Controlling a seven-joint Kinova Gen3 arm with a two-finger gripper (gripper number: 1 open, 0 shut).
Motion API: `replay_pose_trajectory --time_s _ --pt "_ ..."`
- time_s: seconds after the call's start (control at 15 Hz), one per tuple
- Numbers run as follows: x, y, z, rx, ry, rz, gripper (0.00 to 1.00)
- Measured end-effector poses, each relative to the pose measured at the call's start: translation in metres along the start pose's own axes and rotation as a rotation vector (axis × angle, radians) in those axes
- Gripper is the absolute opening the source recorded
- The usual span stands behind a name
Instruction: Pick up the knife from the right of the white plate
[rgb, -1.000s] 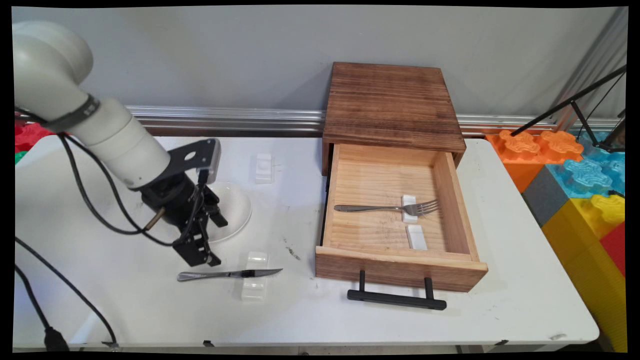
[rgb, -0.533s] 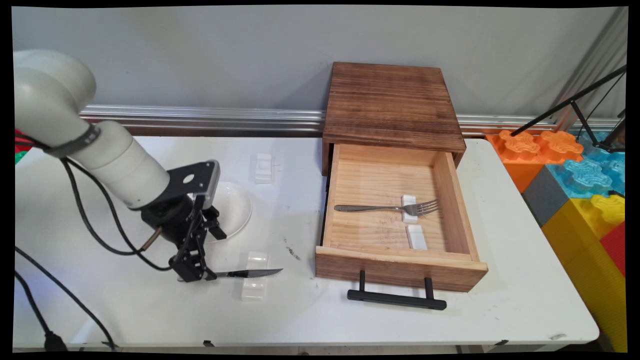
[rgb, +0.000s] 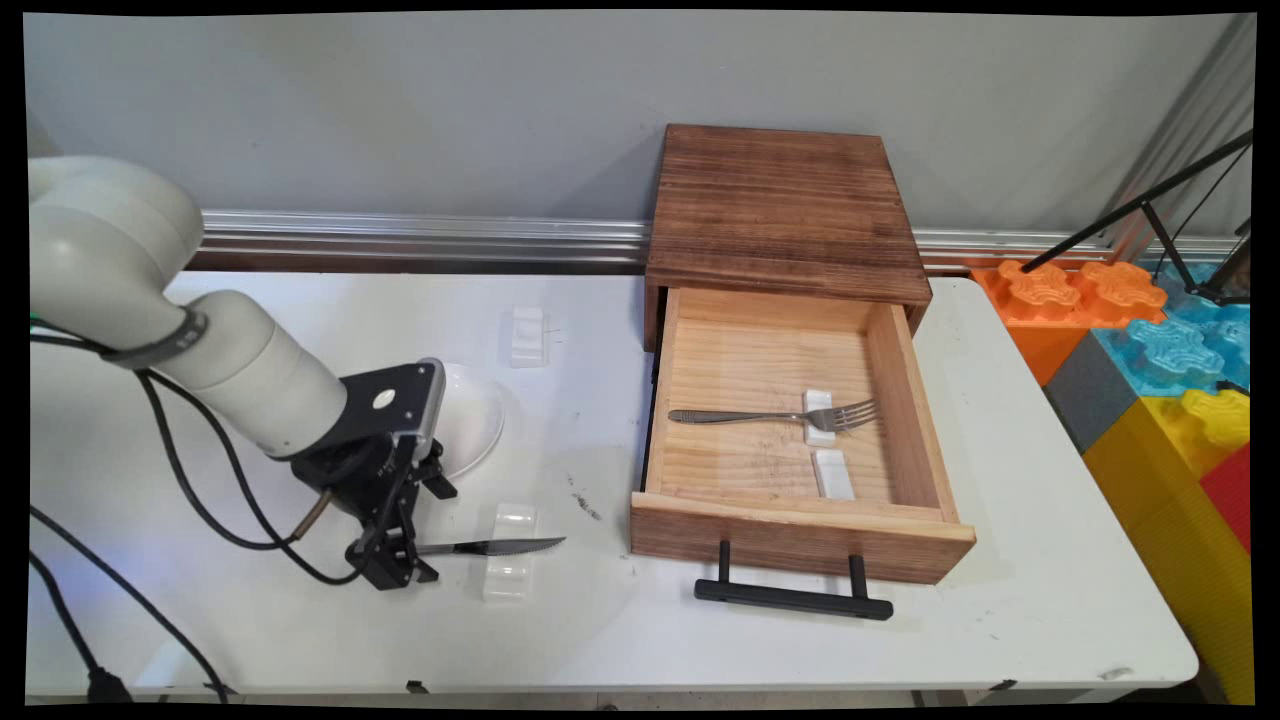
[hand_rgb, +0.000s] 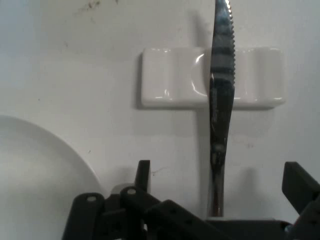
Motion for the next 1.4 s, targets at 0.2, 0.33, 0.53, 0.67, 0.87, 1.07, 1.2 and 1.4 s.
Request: replay_pose_trajectory --time_s 0.2,0.33,0.53,0.67,0.87,1.07,1.2,1.4 --pt "-0.001 0.005 0.008 0.011 0.003 0.006 1.0" --pt "-0.001 0.006 0.011 0.015 0.004 0.009 1.0" --pt "-0.002 0.008 0.016 0.023 0.007 0.011 1.0" --pt "-0.002 0.009 0.019 0.027 0.009 0.011 1.0" --pt "-0.002 0.01 0.023 0.029 0.014 0.009 1.0" --pt "-0.001 0.008 0.025 0.036 0.019 0.011 0.0" --pt "-0.001 0.007 0.026 0.04 0.021 0.01 0.0" --pt "-0.002 0.006 0.025 0.039 0.02 0.008 0.0"
